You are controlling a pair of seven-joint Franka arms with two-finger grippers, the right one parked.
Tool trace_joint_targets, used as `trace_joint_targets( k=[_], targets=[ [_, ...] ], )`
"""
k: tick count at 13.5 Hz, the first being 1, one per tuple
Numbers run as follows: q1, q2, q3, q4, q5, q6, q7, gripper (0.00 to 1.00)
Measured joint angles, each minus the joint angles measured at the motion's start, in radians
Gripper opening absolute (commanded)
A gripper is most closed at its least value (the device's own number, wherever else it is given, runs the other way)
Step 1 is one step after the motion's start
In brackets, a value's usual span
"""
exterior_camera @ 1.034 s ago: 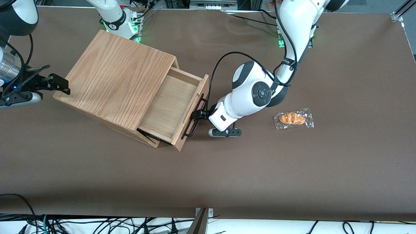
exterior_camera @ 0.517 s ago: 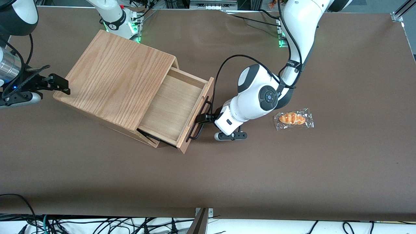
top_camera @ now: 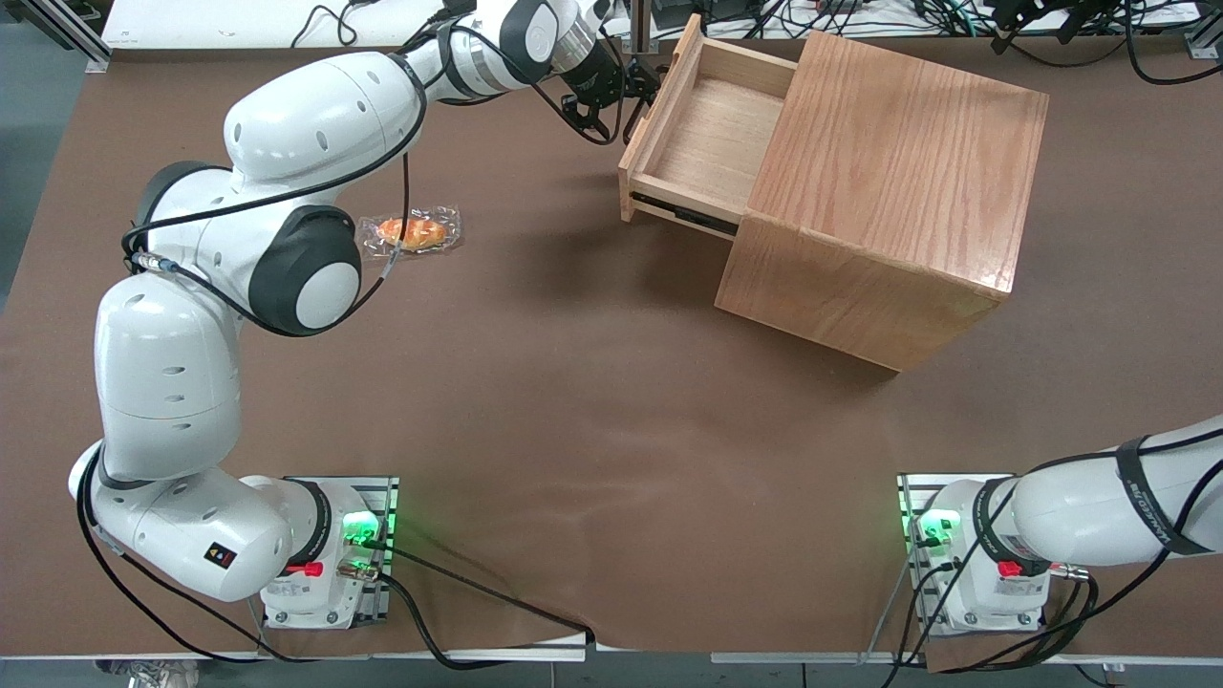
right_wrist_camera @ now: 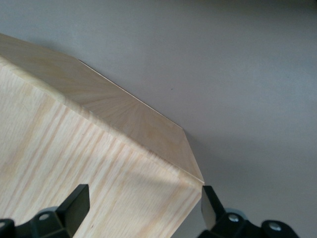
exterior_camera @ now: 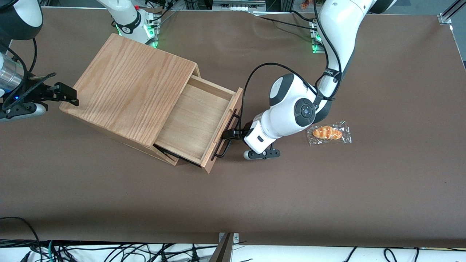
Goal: Open top drawer with left arm
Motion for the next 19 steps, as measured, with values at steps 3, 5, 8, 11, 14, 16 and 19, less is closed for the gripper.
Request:
trace_joint_targets(
  k=[3,5,8,11,14,16,19],
  targets=[
    [0.004,0.000,0.000,0.000,0.000,-0.001,0.000,1.00],
    [0.010,0.000,0.000,0.000,0.000,-0.004,0.001,1.00],
    [0.016,-0.005,0.001,0.000,0.000,-0.020,-0.001,1.00],
    [0.021,-0.012,0.004,0.001,0.000,-0.045,-0.029,1.00],
    [0.020,-0.015,0.004,0.001,0.000,-0.051,-0.077,1.00],
    [0.020,-0.019,0.003,0.003,0.000,-0.052,-0.100,1.00],
    [0.020,-0.027,-0.002,0.034,0.000,-0.051,-0.136,1.00]
  ],
)
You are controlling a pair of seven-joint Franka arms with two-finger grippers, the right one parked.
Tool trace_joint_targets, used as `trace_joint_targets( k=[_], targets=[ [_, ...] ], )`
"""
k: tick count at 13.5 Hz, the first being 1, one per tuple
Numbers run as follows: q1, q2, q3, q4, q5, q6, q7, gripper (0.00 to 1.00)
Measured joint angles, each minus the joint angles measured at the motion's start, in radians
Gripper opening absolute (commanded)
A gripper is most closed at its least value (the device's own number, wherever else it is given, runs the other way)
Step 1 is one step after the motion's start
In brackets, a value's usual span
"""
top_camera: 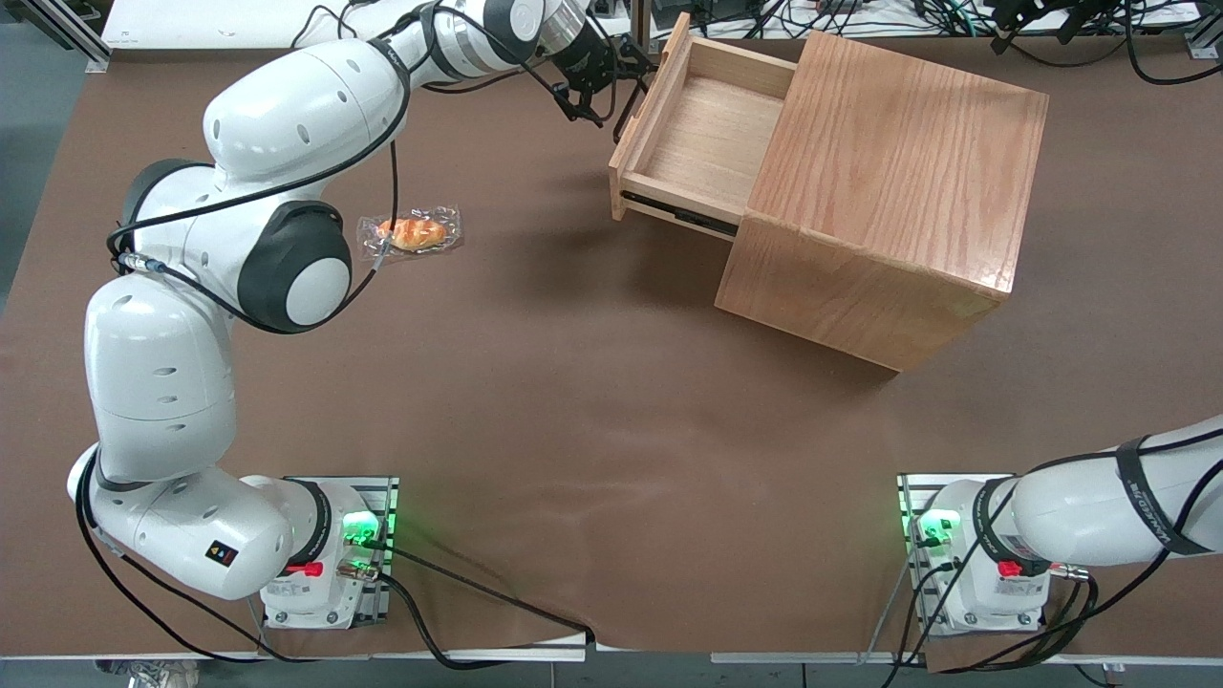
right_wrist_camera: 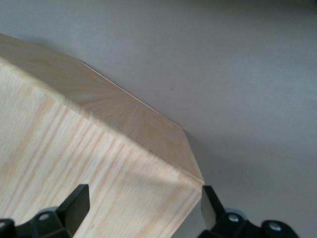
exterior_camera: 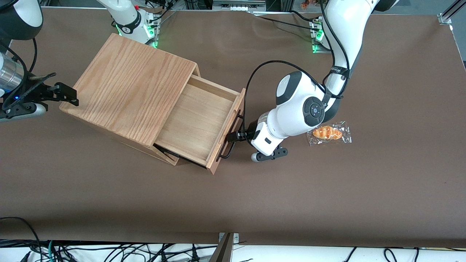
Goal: Open top drawer with left arm
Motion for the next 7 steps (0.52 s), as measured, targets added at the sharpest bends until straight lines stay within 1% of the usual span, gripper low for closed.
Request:
trace_joint_targets(
  k=[4,7],
  targets=[
    [0.004,-0.003,-0.005,0.006,0.000,-0.001,-0.014,1.00],
    [0.045,-0.018,-0.005,0.025,0.000,-0.044,-0.022,1.00]
  ],
)
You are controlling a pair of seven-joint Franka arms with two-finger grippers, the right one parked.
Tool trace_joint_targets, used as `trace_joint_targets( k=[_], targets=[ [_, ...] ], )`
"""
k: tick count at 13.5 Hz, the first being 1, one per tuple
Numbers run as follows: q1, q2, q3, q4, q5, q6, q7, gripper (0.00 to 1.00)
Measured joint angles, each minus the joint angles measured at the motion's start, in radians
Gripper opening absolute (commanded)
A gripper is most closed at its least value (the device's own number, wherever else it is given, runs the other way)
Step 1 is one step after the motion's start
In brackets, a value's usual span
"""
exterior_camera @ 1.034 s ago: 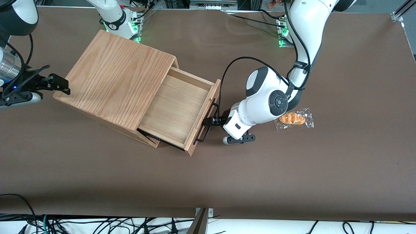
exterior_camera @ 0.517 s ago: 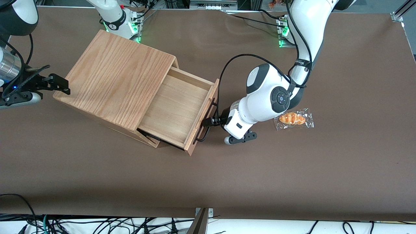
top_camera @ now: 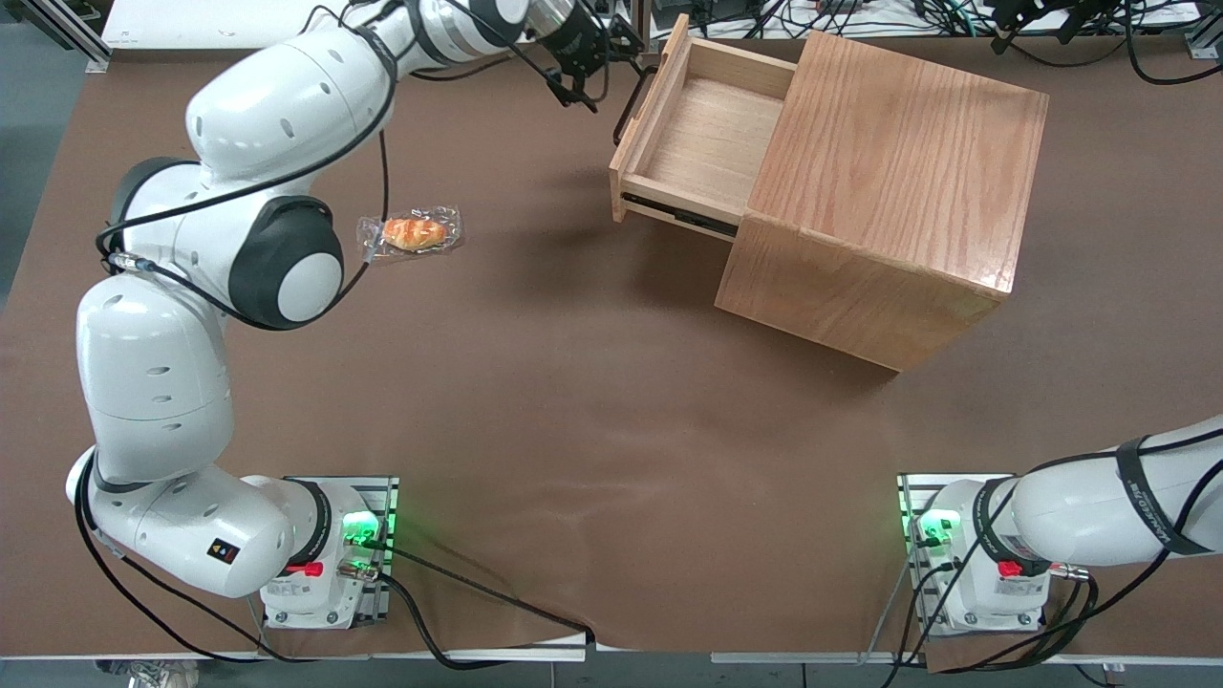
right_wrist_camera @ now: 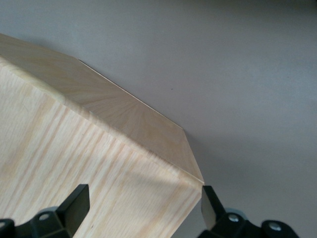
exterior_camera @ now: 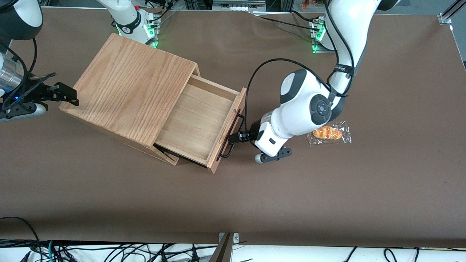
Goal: Open top drawer with left arm
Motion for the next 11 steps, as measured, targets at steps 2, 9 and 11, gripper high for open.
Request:
trace_joint_targets(
  k=[2,9,11],
  targets=[
    [0.052,-0.013,0.002,0.023,0.000,-0.069,0.000,1.00],
    [0.284,-0.104,0.012,0.038,0.169,-0.407,0.163,1.00],
    [0.359,-0.113,0.013,0.038,0.187,-0.469,0.278,1.00]
  ],
)
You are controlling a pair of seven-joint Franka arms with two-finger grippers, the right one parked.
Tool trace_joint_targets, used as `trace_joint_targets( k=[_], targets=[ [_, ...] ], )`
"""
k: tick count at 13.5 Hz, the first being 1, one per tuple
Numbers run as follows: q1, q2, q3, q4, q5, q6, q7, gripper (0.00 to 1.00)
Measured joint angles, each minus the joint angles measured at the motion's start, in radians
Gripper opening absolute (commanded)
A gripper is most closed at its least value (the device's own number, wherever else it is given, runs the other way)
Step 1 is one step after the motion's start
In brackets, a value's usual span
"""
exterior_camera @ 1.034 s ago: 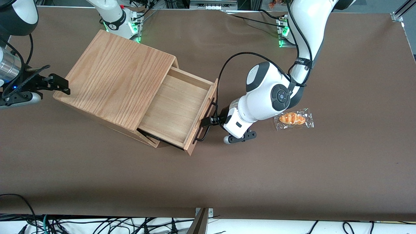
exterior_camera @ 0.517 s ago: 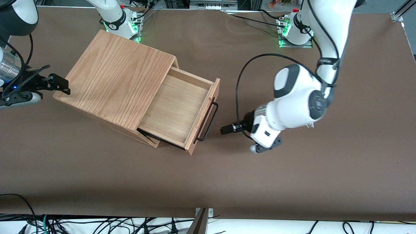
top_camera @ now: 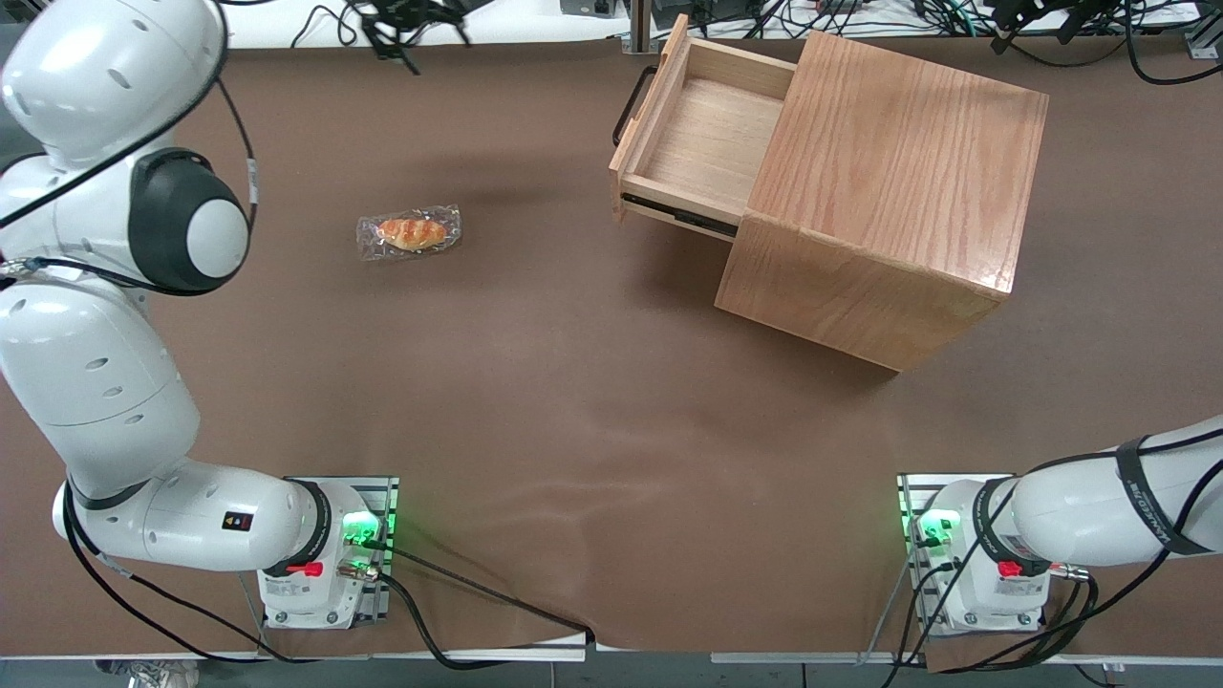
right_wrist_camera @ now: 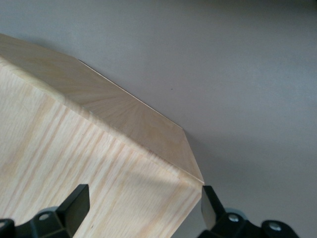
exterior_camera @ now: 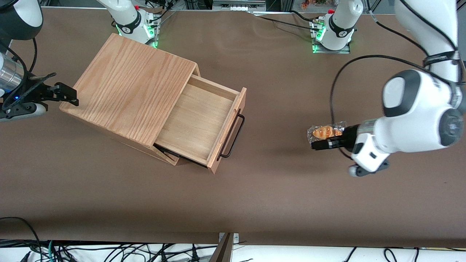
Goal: Open top drawer with left arm
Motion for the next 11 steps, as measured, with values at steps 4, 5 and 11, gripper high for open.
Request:
trace_joint_targets(
  k=[4,5,11],
  targets=[
    [0.119,-0.005,0.000,0.000,0.081,-0.047,0.214,1.00],
    [0.131,-0.008,-0.001,0.000,0.130,-0.049,0.254,1.00],
    [0.151,-0.077,0.011,-0.058,0.299,-0.018,0.439,1.00]
  ],
)
